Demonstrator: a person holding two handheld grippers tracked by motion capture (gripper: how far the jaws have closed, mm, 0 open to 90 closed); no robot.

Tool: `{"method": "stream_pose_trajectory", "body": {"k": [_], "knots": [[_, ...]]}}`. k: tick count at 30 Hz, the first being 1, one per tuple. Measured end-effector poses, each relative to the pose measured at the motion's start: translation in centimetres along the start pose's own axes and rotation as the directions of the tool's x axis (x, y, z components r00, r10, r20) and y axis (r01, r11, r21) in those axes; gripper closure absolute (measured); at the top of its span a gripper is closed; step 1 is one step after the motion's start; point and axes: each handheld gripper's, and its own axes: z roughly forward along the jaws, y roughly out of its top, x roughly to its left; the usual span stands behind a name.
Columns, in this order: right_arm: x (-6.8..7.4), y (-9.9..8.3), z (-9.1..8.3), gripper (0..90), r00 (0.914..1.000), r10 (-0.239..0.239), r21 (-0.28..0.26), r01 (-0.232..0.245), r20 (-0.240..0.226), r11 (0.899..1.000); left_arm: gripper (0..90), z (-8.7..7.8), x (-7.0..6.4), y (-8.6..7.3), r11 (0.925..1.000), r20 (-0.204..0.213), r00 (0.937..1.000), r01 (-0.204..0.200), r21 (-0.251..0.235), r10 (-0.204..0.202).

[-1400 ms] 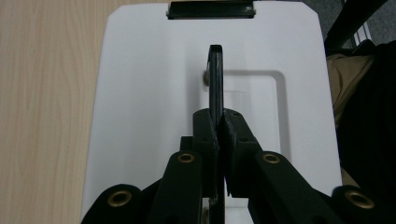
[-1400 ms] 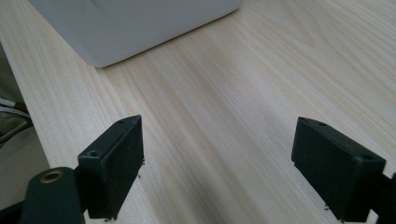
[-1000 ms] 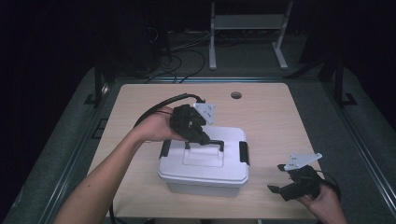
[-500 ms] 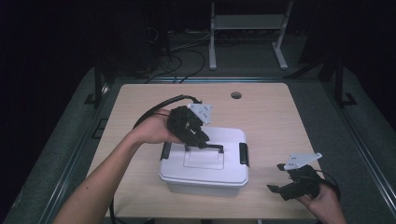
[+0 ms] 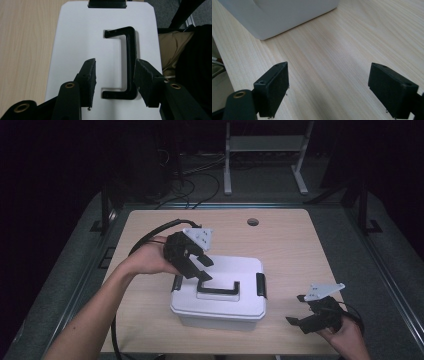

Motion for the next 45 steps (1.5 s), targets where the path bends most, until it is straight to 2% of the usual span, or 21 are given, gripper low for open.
{"method": "stream_pose_trajectory", "body": {"k": [3, 6, 12, 22, 31, 45], "knots": [[0.1, 0.0, 0.0, 16.2, 1.0, 0.0, -0.002, 0.0, 0.001, 1.0, 50.8, -0.4, 0.0, -0.7, 0.9995, 0.006, 0.9999, 0.014, -0.029, -0.014], [0.1, 0.2, 0.1, 16.2, 1.0, -0.007, -0.001, 0.007, 0.002, 1.0, 49.6, -0.7, 0.0, -1.3, 0.9995, -0.008, 0.9997, 0.024, -0.018, -0.024], [0.2, 0.3, 0.3, 16.2, 0.9999, -0.012, 0.006, 0.012, 0.001, 1.0, 46.3, -1.2, -0.1, -2.5, 0.9985, -0.036, 0.9983, 0.044, -0.033, -0.045], [0.1, 0.2, 0.3, 16.2, 1.0, 0.001, 0.006, -0.001, 0.0, 1.0, 43.3, -2.3, -0.2, -4.8, 0.9951, -0.057, 0.9946, 0.084, -0.052, -0.087], [0.1, 0.2, 0.3, 16.2, 1.0, 0.009, 0.003, -0.009, -0.001, 1.0, 41.6, -2.7, -0.4, -5.8, 0.9922, -0.068, 0.9919, 0.103, -0.071, -0.108], [0.2, 0.0, 0.0, 16.2, 0.9999, 0.013, 0.001, -0.013, 0.006, 1.0, 35.7, -3.6, -0.9, -8.0, 0.9854, -0.106, 0.9829, 0.14, -0.097, -0.15]]}}
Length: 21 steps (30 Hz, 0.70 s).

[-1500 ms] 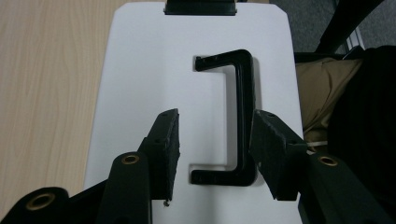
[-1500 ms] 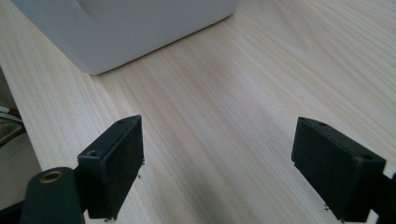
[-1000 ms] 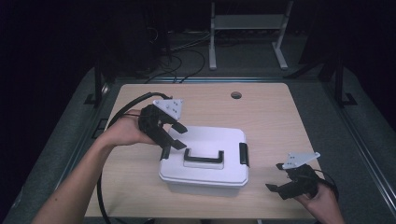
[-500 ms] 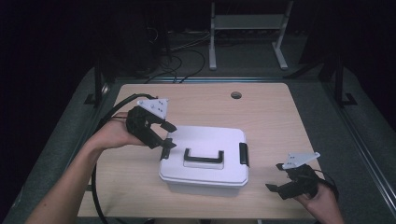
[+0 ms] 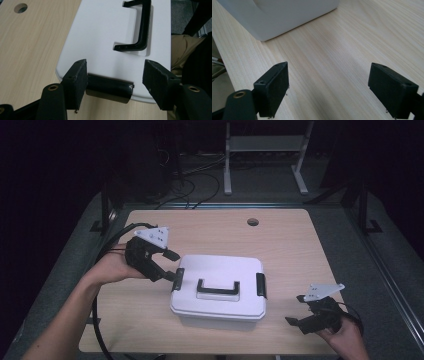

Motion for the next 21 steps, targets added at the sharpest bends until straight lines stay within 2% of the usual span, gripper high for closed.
{"method": "stream_pose_trajectory", "body": {"k": [13, 19, 21], "knots": [[-0.1, 0.0, 0.1, 16.2, 0.9999, -0.012, 0.006, 0.012, -0.004, 1.0, 33.4, -0.3, 0.0, -2.0, 0.9991, -0.015, 0.9992, 0.036, -0.022, -0.036], [-0.1, 0.1, 0.1, 16.2, 1.0, -0.006, 0.001, 0.006, -0.002, 1.0, 32.2, -0.4, -0.1, -2.9, 0.9987, -0.018, 0.9986, 0.05, -0.013, -0.05], [-0.1, 0.2, 0.3, 16.2, 1.0, -0.005, 0.004, 0.005, -0.004, 1.0, 32.1, -0.6, 0.0, -3.4, 0.9981, -0.019, 0.9982, 0.056, -0.026, -0.056]]}}
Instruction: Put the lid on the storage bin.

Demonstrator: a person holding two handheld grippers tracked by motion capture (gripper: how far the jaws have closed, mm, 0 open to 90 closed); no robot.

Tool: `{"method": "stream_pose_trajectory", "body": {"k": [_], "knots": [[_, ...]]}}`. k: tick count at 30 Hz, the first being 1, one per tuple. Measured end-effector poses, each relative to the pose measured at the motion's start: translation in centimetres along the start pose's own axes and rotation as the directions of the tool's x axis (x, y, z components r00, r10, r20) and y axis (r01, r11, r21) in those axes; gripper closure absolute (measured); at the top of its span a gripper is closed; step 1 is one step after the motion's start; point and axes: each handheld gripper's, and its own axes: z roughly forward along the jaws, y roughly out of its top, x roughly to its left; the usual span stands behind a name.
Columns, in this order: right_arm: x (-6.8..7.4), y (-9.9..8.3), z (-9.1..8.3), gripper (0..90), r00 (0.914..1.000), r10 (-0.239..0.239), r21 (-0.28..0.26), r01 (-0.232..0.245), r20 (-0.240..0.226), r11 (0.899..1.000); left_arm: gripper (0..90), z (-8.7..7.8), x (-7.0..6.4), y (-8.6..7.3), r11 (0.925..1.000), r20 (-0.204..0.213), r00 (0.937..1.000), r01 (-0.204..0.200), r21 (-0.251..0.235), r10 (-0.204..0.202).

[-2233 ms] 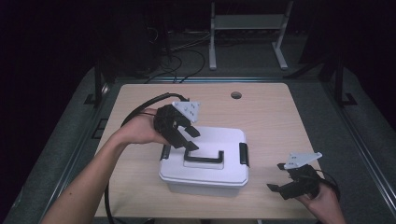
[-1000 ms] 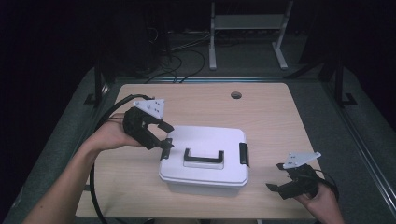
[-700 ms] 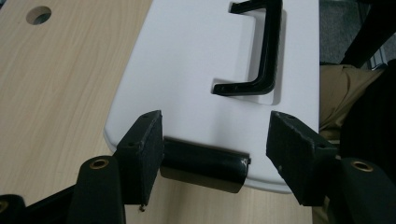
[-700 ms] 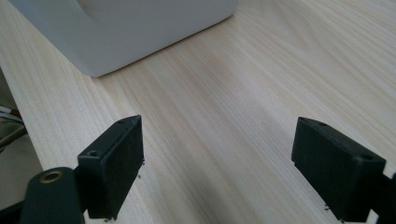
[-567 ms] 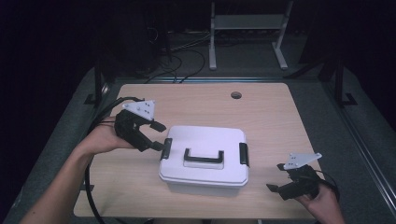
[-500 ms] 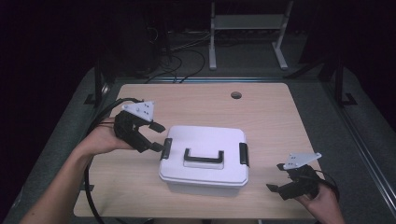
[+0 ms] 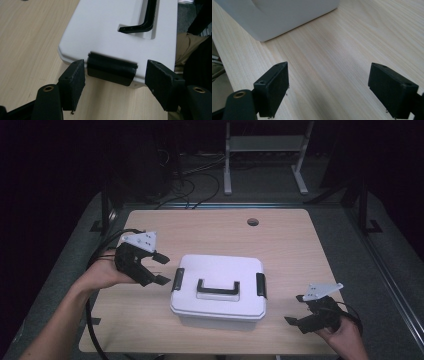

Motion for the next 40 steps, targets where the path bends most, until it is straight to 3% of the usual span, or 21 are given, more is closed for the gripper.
{"method": "stream_pose_trajectory", "body": {"k": [15, 27, 37, 40], "knots": [[0.0, 0.0, 0.1, 16.2, 1.0, -0.002, 0.001, 0.002, 0.0, 1.0, 30.4, 0.0, 0.6, -3.5, 0.9976, -0.015, 0.9975, 0.069, -0.008, -0.069], [-0.3, -0.2, 0.1, 16.2, 0.9998, 0.015, 0.011, -0.016, 0.011, 1.0, 27.0, 1.5, 0.4, -6.5, 0.9942, -0.012, 0.9941, 0.108, -0.006, -0.108], [-0.5, -0.4, 0.5, 16.2, 0.9997, 0.024, 0.015, -0.024, 0.003, 1.0, 22.4, 1.9, -0.4, -9.0, 0.989, -0.045, 0.988, 0.148, -0.012, -0.148], [-0.2, -0.5, 0.3, 16.2, 0.9999, 0.017, 0.01, -0.017, 0.003, 1.0, 18.6, 1.6, -0.8, -9.0, 0.9866, -0.072, 0.9849, 0.154, -0.054, -0.157]]}}
